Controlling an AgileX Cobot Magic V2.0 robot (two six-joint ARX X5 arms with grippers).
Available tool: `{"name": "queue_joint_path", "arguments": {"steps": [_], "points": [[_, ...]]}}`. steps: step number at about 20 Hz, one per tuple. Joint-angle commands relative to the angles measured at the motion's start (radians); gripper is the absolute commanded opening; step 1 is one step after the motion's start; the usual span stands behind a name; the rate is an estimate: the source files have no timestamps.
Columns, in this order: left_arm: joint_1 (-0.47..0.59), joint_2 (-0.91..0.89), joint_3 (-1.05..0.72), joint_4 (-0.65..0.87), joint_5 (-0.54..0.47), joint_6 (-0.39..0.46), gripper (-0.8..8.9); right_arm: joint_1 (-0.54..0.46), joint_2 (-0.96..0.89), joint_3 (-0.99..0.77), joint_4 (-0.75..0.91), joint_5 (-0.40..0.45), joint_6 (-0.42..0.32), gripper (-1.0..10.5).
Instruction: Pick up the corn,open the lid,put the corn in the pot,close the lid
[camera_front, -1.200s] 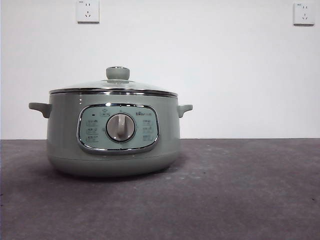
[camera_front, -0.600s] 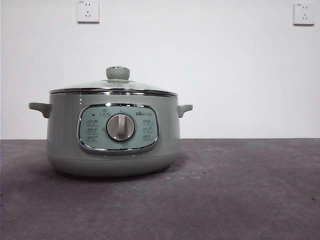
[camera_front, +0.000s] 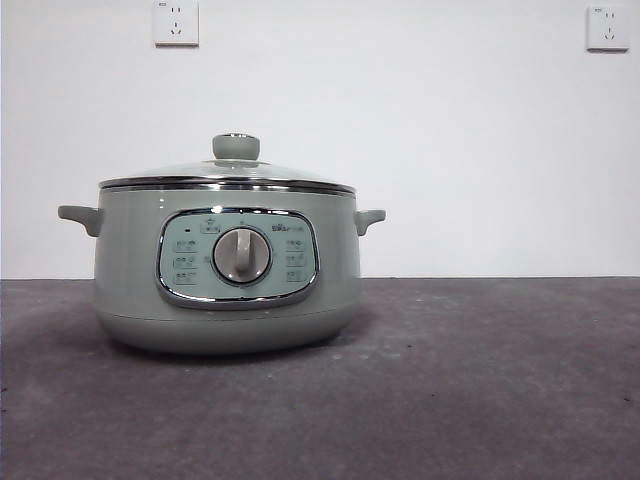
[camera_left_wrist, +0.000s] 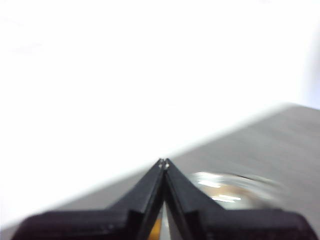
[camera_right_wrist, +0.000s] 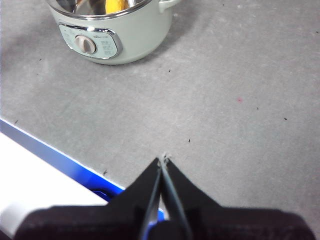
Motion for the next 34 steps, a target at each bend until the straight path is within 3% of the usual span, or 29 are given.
{"name": "queue_joint_path", "arguments": {"steps": [1,6,12,18,34], "points": [[0.078,-0.084,-0.214,0.124,-0.038,0.007,-0.04,0.001,0.0,-0.009,-0.026,0.005,-0.003,0.0],[0.164,-0.306,-0.619,0.2,-0.039,-0.059,-0.04,0.001,0.0,-0.009,-0.026,0.005,-0.003,0.0],[0.196,-0.48,-0.865,0.222,-0.046,-0.119,-0.04,0.001,0.0,-0.009,-0.026,0.005,-0.003,0.0],[0.196,-0.575,-0.943,0.174,-0.045,-0.189,-0.04,0.001,0.0,-0.009,-0.026,0.013,-0.003,0.0],[0.198,-0.562,-0.943,0.175,-0.039,-0.195,-0.04,0.001,0.0,-0.009,-0.026,0.015,-0.003,0.0]]}}
